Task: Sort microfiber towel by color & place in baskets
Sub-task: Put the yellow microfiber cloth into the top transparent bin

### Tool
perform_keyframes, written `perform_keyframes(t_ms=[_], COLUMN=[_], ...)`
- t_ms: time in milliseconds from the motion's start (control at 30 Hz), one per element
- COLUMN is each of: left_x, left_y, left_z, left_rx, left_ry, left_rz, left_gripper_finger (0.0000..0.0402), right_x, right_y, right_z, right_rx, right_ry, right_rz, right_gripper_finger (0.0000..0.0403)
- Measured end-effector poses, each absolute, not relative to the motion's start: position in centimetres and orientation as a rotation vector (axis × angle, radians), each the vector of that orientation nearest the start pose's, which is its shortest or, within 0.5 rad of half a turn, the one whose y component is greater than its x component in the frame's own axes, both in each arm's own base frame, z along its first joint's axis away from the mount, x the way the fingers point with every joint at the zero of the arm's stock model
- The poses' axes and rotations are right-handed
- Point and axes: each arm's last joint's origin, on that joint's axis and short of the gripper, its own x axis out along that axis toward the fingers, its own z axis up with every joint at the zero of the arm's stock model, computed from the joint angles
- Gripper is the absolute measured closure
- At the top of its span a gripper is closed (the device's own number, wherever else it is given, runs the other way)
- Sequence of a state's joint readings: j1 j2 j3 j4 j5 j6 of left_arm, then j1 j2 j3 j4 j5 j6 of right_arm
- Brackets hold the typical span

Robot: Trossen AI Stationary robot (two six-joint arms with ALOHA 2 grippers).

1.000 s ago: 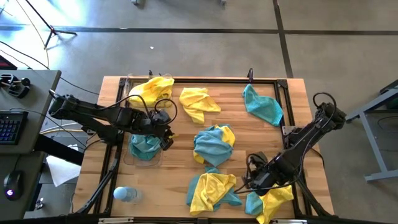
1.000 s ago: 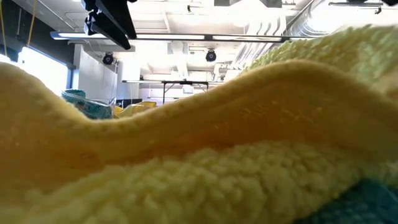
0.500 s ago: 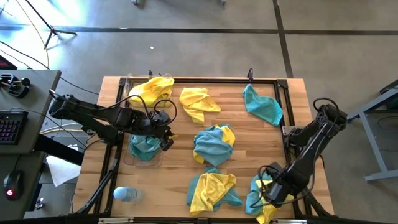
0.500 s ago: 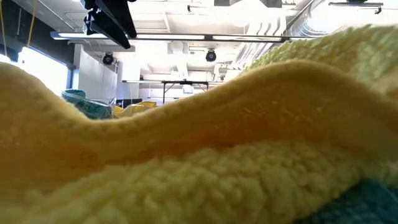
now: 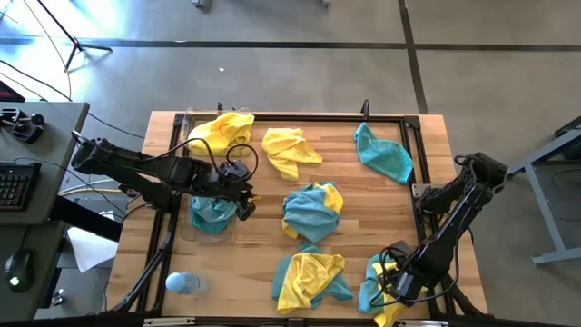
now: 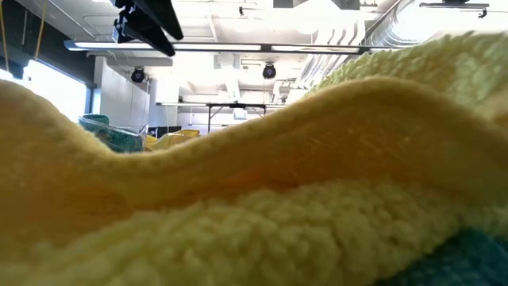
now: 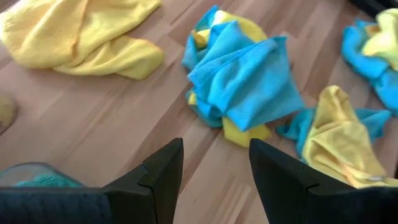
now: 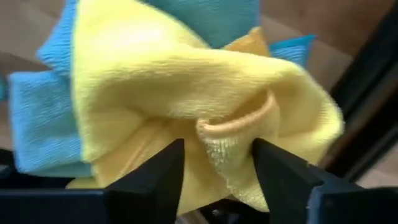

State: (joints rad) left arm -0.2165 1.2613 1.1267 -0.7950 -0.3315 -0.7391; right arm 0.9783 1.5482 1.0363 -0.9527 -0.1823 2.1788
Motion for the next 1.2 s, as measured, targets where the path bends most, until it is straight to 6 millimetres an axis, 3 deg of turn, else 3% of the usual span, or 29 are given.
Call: perform_keyframes(t_ms=[233,400,667,833,1000,1200], left_x=[25.1,25.6,26.4,27.1,27.8,29.8], left_y=[-4.8,-5.2,-5.3,-5.4,-5.0,-3.9], left_z=[31.1,31.7,32.7,33.9,35.4,35.7], left_rx=[-0.407,-0.38,-0.285,-0.197,-0.139,-0.186], left_ry=[0.742,0.671,0.557,0.433,0.276,0.156], left_rz=[0.318,0.261,0.185,0.129,0.101,0.063], left_gripper_finger=[0.0229,0.0229,0.0229,0.0229,0.0229,0.0229], right_x=[14.3,14.4,15.9,18.4,21.8,26.3], right_y=[22.3,22.1,20.3,17.7,14.5,10.8], right_z=[22.8,26.8,34.3,35.5,35.3,35.8], right_rx=[0.957,0.913,0.794,0.607,0.398,0.155], right_ry=[1.538,1.458,0.873,0.682,0.704,0.788], right_rz=[-0.917,-0.946,-0.785,-0.762,-0.779,-0.609], right_gripper_finger=[0.0387,0.038,0.0397,0.04,0.0402,0.0402])
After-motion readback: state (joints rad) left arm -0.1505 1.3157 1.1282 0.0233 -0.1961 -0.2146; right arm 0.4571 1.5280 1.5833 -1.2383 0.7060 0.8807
